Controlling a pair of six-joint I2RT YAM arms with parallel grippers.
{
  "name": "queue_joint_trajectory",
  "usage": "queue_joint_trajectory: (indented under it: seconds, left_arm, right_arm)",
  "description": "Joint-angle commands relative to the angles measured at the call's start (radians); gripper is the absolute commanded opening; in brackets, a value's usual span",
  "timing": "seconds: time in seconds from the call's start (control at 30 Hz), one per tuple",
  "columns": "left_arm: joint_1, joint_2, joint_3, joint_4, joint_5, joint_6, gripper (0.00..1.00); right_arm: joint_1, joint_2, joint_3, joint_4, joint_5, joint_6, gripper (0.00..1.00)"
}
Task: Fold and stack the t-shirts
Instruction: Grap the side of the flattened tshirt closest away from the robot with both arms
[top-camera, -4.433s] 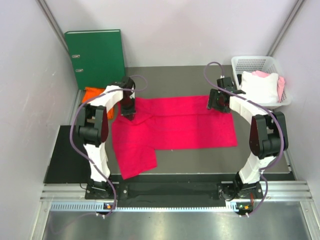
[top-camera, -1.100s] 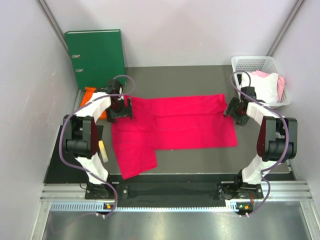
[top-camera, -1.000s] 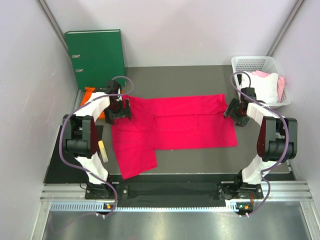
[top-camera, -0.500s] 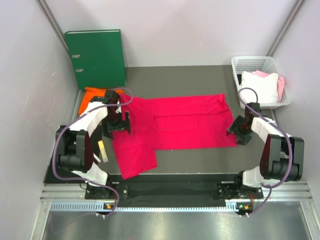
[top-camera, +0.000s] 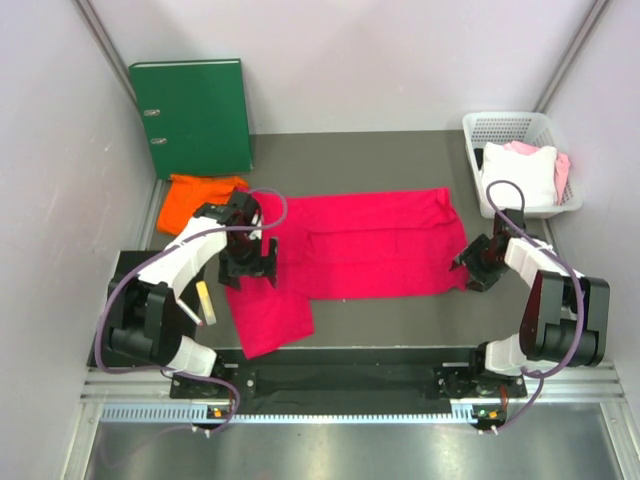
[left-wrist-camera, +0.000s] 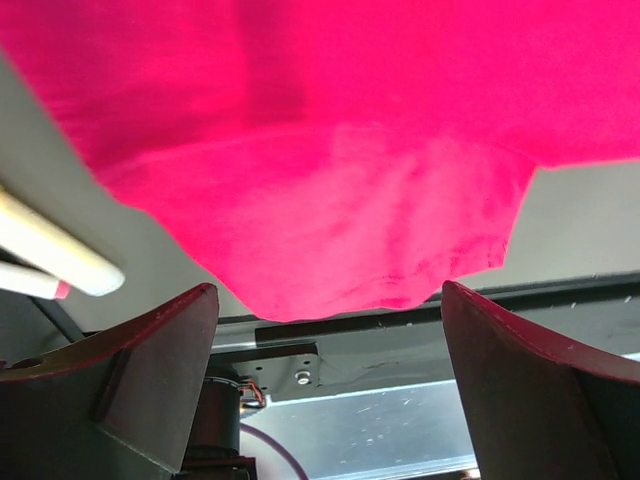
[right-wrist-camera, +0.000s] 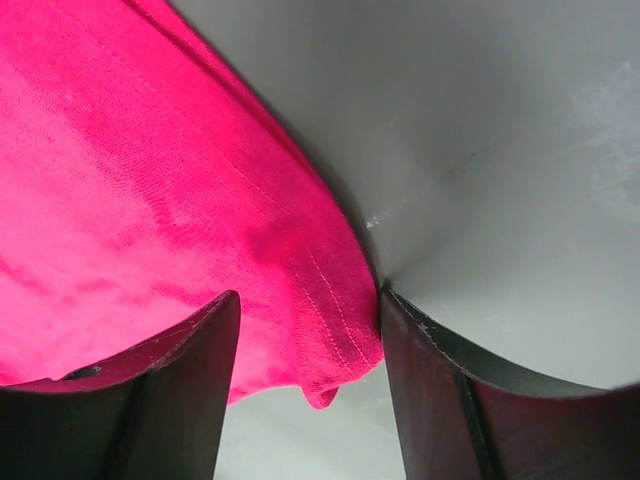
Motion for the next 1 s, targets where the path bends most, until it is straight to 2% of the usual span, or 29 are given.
queue_joint_trajectory:
  seconds: [0.0, 0.4, 0.53, 0.7, 0.73, 0.77, 0.8, 0.83, 0.93, 0.97]
  left_arm:
    - [-0.067, -0.017, 0.04, -0.022, 0.008, 0.026, 0.97]
    - [-0.159, 0.014, 0.112, -0.087, 0.008, 0.037, 0.98]
    - [-0.185, 0.022, 0.129, -0.097, 0.007, 0.04, 0.96]
    - [-0.219, 0.052, 0.135, -0.114, 0.03, 0.053, 0.95]
    - [-0.224, 0.056, 0.137, -0.114, 0.03, 0.053, 0.95]
    - [-0.225, 0.057, 0.137, -0.114, 0.04, 0.056, 0.96]
    - [-0.227, 0.063, 0.134, -0.113, 0.052, 0.06, 0.96]
    - [-0.227, 0.066, 0.131, -0.113, 0.057, 0.062, 0.95]
    - [-0.234, 0.066, 0.122, -0.108, 0.069, 0.06, 0.96]
    - [-0.244, 0.069, 0.119, -0.107, 0.062, 0.056, 0.96]
  right_arm:
    - [-0.038, 0.004, -0.067, -0.061, 0.037, 0.013, 0.58]
    - [-0.153, -0.057, -0.068, -0.171, 0.105, -0.05, 0.56]
    - [-0.157, -0.045, -0.102, -0.127, 0.068, -0.047, 0.56]
    - [-0.156, -0.011, -0.157, 0.011, 0.019, -0.026, 0.54]
    - [-0.157, -0.005, -0.169, 0.034, 0.011, -0.029, 0.51]
    - [-0.156, 0.002, -0.171, 0.051, 0.008, -0.035, 0.44]
    - [-0.156, 0.016, -0.176, 0.092, -0.019, -0.038, 0.34]
    - [-0.157, 0.027, -0.177, 0.105, -0.03, -0.043, 0.16]
    - [-0.156, 0.055, -0.168, 0.154, -0.066, -0.067, 0.01]
    - [-0.156, 0.061, -0.162, 0.166, -0.075, -0.082, 0.0]
